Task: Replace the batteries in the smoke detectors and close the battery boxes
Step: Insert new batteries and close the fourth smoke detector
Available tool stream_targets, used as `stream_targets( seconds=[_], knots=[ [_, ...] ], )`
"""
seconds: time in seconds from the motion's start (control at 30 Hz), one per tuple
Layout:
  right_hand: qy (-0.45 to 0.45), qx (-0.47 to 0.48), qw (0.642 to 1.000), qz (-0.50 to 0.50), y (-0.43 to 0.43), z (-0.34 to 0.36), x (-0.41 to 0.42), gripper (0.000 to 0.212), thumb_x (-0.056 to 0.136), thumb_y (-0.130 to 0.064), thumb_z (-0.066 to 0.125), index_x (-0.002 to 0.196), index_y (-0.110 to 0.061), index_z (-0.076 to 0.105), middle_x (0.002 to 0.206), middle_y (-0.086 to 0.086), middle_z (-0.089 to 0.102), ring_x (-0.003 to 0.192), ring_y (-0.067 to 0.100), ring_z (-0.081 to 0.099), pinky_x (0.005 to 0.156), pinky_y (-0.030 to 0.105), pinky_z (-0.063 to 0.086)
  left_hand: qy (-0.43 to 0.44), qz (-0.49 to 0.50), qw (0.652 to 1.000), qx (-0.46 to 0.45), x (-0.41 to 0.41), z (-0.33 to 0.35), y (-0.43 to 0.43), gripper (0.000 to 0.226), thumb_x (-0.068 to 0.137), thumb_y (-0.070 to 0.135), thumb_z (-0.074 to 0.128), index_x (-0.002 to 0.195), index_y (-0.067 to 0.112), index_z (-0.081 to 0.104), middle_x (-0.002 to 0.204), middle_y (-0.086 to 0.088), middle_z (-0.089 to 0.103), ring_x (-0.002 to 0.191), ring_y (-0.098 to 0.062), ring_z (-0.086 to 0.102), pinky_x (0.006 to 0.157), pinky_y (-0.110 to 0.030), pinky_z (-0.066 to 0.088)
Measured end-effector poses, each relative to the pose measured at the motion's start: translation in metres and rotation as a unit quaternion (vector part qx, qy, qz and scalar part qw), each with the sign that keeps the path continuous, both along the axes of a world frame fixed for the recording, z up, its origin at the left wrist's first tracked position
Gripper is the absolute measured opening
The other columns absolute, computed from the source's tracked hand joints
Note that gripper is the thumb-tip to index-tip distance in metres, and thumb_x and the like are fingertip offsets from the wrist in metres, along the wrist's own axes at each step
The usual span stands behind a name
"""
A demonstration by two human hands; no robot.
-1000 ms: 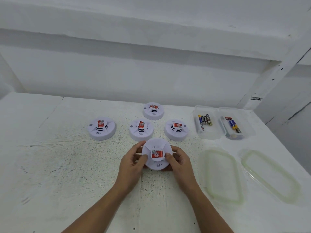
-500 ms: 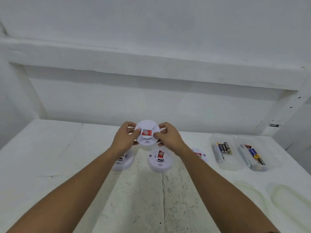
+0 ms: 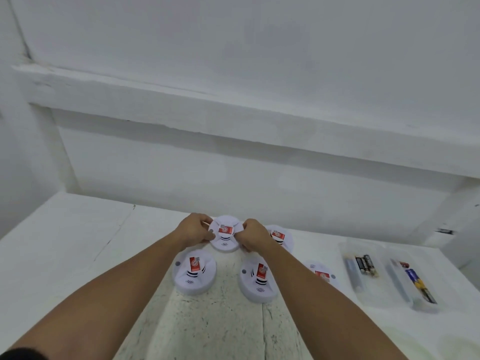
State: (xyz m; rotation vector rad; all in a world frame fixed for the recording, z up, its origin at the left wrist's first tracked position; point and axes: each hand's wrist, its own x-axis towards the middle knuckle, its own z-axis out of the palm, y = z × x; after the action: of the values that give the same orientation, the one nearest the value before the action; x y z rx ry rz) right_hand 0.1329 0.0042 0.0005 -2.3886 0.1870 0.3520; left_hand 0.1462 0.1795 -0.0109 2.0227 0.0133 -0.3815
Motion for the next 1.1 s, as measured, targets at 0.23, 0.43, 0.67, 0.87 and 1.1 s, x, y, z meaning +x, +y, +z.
stream_targets(
  seconds=[0.23,0.43,0.67,0.87,1.1],
  knots=[
    [-0.009,-0.056,0.998,-0.014,0.001,-0.004,0.006,0.032,0.082,-0.002,0.049,0.059,-0.013,0.030,0.055,0.004,0.035,0.050,0.016,0.038,0.045,0.023,0.028,-0.006,0.011,0.999,0.052,0.004,-0.006,-0.006,0.026,0.079,0.008,0.073,0.104,0.006,0.066,0.086,-0.010,0.071,0.069,-0.022,0.066,0.075,-0.034,0.056],
    [-0.012,-0.027,1.000,0.001,-0.007,-0.006,0.007,0.028,0.078,-0.006,0.054,0.060,-0.014,0.034,0.059,0.004,0.038,0.055,0.020,0.041,0.051,0.024,0.031,0.055,0.050,0.997,-0.001,0.008,-0.003,-0.006,0.035,0.078,0.005,0.070,0.111,0.007,0.059,0.093,-0.018,0.068,0.071,-0.024,0.064,0.067,-0.031,0.055],
    [-0.133,0.005,0.991,-0.033,-0.049,0.010,0.006,0.020,0.088,-0.014,0.056,0.104,-0.003,0.063,0.110,0.007,0.062,0.094,0.020,0.058,0.071,0.020,0.040,-0.128,0.068,0.977,0.154,0.015,0.007,-0.043,0.041,0.084,0.029,0.061,0.119,0.013,0.050,0.105,-0.011,0.060,0.092,-0.025,0.059,0.075,-0.031,0.044],
    [-0.164,-0.011,0.978,-0.126,-0.102,0.014,0.006,0.012,0.083,-0.004,0.049,0.076,0.002,0.057,0.074,0.010,0.058,0.061,0.016,0.049,0.051,0.021,0.037,-0.187,-0.086,0.956,0.207,0.005,0.013,-0.110,0.033,0.088,0.022,0.057,0.117,0.007,0.055,0.111,-0.011,0.056,0.092,-0.022,0.052,0.076,-0.028,0.040],
    [0.027,-0.066,0.992,-0.107,-0.122,0.001,0.002,0.034,0.089,-0.019,0.052,0.059,-0.010,0.039,0.058,0.004,0.043,0.053,0.016,0.042,0.046,0.022,0.031,-0.027,-0.113,0.964,0.239,-0.007,0.015,-0.163,0.015,0.089,0.013,0.047,0.099,0.005,0.054,0.106,-0.017,0.060,0.088,-0.026,0.054,0.064,-0.027,0.039]
  ],
)
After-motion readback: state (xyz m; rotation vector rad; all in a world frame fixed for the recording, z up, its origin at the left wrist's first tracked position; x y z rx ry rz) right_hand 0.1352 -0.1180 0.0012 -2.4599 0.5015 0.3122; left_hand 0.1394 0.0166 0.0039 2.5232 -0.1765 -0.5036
